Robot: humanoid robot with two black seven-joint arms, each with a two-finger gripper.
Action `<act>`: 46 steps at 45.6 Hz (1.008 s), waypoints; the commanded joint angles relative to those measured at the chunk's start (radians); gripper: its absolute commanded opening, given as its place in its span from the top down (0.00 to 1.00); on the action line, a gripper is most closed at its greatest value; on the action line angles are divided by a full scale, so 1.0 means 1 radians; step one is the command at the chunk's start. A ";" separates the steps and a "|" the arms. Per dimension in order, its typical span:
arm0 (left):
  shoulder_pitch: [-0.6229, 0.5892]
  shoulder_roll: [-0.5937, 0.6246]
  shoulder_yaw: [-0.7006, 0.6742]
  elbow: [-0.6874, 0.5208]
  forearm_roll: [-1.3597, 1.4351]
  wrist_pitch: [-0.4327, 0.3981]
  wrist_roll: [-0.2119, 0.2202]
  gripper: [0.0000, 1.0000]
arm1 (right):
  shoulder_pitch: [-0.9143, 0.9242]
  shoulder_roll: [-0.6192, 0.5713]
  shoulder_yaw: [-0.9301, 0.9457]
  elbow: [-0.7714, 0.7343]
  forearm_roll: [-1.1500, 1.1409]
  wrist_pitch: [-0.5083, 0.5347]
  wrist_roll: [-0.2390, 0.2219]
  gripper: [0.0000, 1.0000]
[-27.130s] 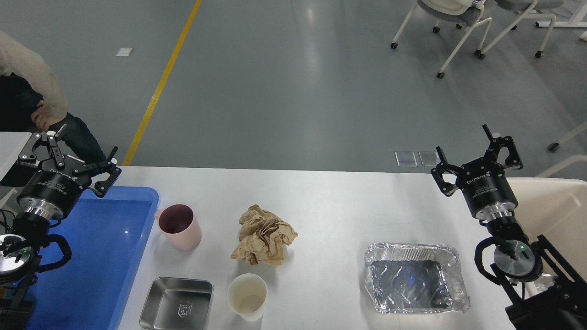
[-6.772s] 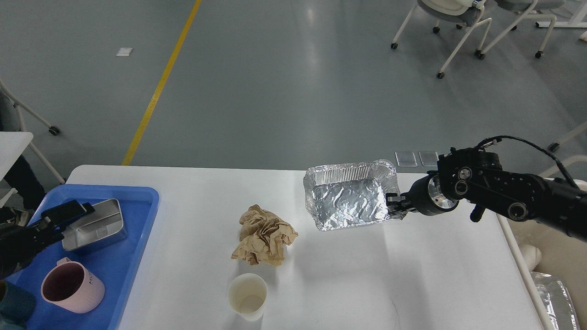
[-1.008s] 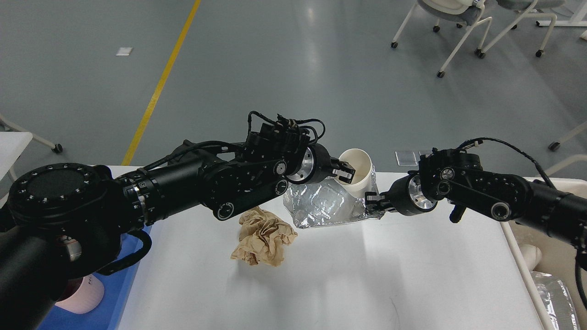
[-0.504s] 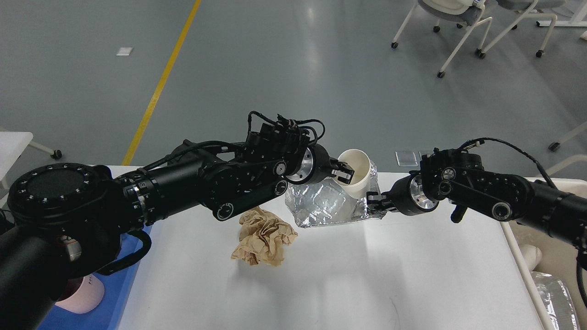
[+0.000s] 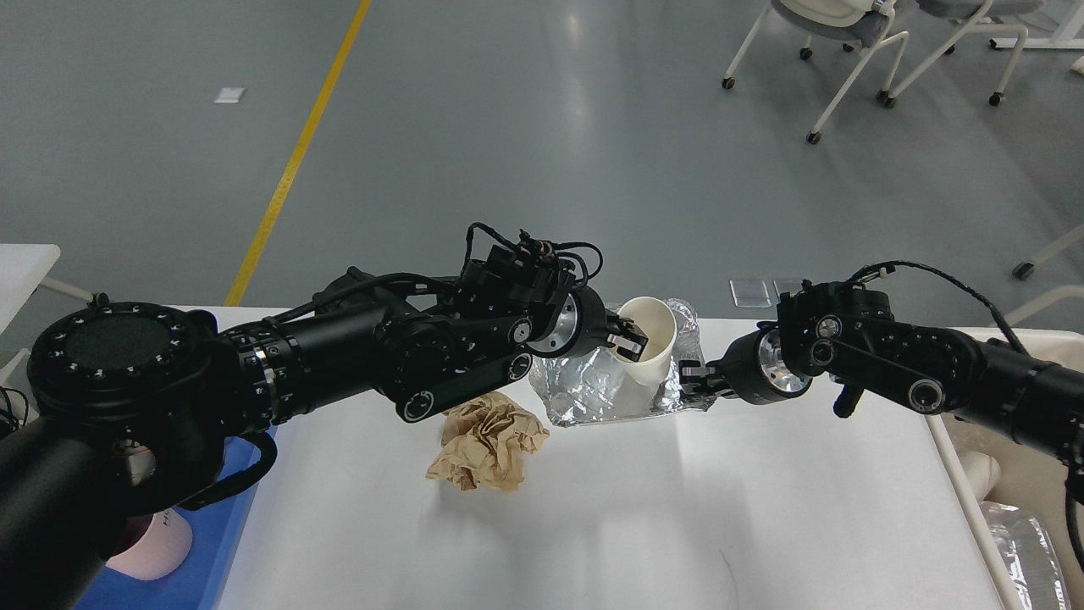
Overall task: Tidy desktop
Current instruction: 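Lower the cup into the foil tray, open the left gripper, withdraw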
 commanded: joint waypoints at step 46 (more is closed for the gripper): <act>-0.046 0.017 -0.074 -0.017 -0.103 0.007 0.002 0.03 | -0.014 -0.002 0.002 -0.002 0.000 -0.003 0.002 1.00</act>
